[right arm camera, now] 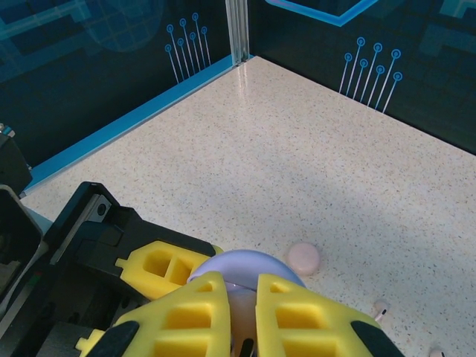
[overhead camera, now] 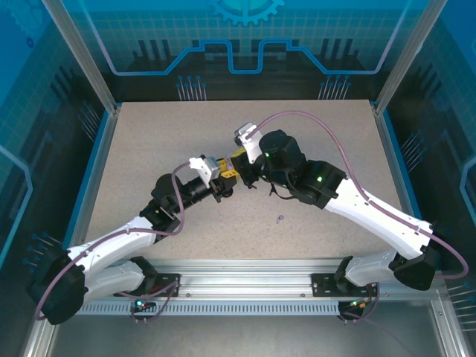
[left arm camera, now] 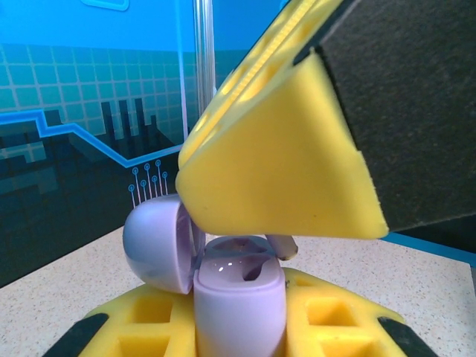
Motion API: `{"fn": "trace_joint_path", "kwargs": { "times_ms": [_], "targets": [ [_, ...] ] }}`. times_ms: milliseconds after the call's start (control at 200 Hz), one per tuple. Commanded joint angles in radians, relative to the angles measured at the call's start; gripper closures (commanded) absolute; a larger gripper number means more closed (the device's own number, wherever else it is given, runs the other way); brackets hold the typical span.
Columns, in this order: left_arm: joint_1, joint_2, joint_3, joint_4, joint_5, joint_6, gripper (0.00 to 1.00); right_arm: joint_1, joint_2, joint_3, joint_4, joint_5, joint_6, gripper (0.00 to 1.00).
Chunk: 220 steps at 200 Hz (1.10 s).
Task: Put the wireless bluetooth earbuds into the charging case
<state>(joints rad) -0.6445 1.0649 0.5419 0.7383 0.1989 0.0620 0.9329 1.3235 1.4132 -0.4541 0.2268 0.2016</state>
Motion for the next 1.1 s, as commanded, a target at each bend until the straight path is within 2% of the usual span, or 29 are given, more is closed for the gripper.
{"fn": "trace_joint_path", "kwargs": {
  "times_ms": [0,285,495,835,1096],
  "targets": [
    [-0.008,-0.025,0.039,0.047,0.015,0.010,1.00,-0.013,-0.027,-0.011,0.009,-0.032,0.020,0.90],
    [-0.009,-0.032,0.031,0.052,0.018,0.001,1.00,-0.029,-0.115,-0.042,0.081,-0.101,0.089,0.90],
    [-0.010,-0.046,0.029,0.061,0.029,-0.025,1.00,-0.033,-0.149,-0.102,0.171,-0.106,0.091,0.91],
    [-0.010,-0.052,0.031,0.068,0.054,-0.063,1.00,-0.032,-0.164,-0.191,0.333,-0.102,0.097,0.92],
    [-0.013,-0.052,0.038,0.063,0.062,-0.065,1.00,-0.032,-0.149,-0.190,0.353,-0.097,0.094,0.92]
  ]
}}
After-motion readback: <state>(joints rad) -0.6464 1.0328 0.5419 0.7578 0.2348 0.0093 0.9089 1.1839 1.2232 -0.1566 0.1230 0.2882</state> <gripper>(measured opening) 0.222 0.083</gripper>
